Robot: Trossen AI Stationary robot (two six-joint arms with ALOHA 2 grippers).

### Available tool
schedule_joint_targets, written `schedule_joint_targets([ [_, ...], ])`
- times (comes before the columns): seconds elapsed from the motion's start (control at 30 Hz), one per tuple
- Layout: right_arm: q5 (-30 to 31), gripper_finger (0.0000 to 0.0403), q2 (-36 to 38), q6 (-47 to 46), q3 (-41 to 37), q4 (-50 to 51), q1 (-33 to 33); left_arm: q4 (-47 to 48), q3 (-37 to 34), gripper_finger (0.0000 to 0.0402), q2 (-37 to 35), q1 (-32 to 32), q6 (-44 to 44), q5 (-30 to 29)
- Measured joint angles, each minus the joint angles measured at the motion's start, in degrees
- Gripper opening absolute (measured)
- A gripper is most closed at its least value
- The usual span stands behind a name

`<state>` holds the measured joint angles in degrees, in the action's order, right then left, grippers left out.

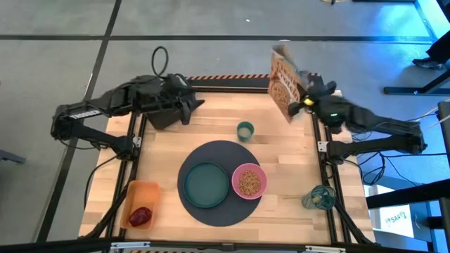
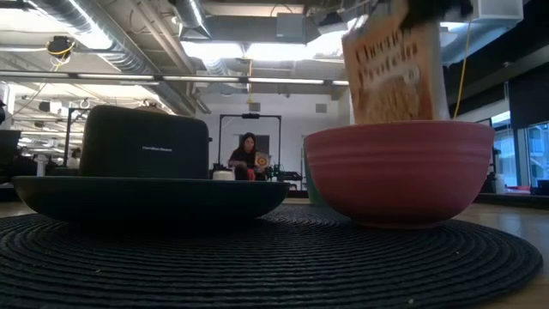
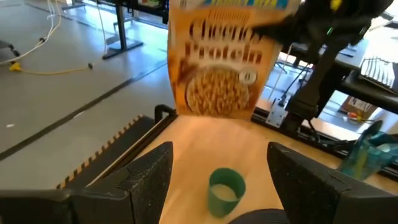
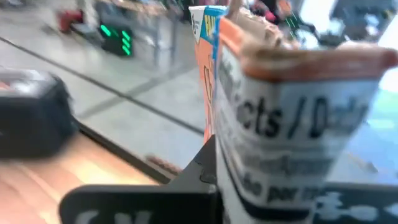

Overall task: Arrange a breakfast setting
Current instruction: Pour the cereal from the cereal box into the pink bowl on the placemat

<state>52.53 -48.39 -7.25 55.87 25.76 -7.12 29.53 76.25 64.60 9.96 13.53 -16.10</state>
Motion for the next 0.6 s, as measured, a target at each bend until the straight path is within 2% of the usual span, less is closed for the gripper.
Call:
schedule_joint_targets([
  [0.1, -0.1, 0.0, 0.5, -4.1, -6.8, 0.1, -2.7, 0.1, 0.0, 0.0255, 0.7, 0.0, 0.8, -0.1],
  [0.3, -0.7, 0.0, 1.8, -4.4, -18.5, -9.5, -5.0, 3.6, 0.0, 0.0255, 0.7, 0.0, 2.4, 0.2],
  [0.4, -1.1, 0.0, 1.9, -6.2, -21.5, -12.8, -4.9, 5.5, 0.0, 0.0255, 0.8, -0.1, 3.8, 0.3],
  [0.6, -3.1, 0.0, 2.0, -7.3, -22.1, -12.7, -4.9, 7.9, 0.0, 0.0255, 0.8, -1.4, 4.1, 0.3],
])
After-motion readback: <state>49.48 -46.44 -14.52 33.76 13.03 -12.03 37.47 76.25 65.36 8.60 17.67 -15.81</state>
